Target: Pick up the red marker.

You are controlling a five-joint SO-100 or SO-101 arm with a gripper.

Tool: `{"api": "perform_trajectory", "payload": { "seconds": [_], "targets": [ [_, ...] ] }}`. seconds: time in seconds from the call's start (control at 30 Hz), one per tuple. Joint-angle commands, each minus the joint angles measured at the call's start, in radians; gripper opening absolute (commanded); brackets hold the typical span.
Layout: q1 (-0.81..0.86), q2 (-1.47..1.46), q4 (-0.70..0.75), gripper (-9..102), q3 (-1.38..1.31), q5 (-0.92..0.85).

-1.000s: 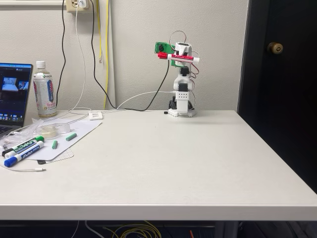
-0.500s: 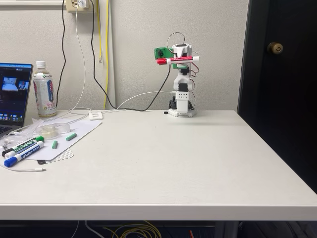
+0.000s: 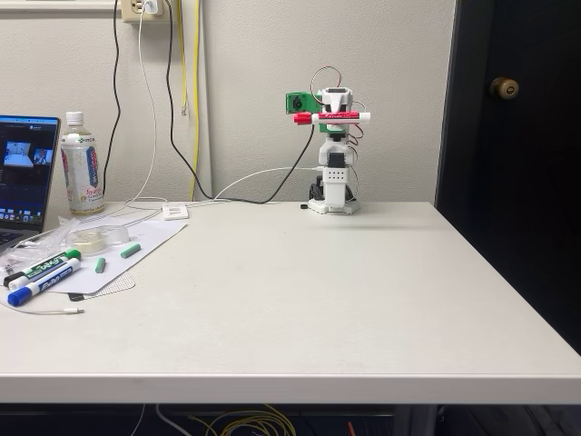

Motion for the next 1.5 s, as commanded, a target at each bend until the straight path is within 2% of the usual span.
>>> {"api": "perform_trajectory", "payload": {
  "seconds": [0.0,1.47],
  "targets": [
    [-0.034,0.012,0.006,0,-0.006,-0.055],
    [-0.025,0.075,0.021,0,0.055,-0.074]
  ]
}}
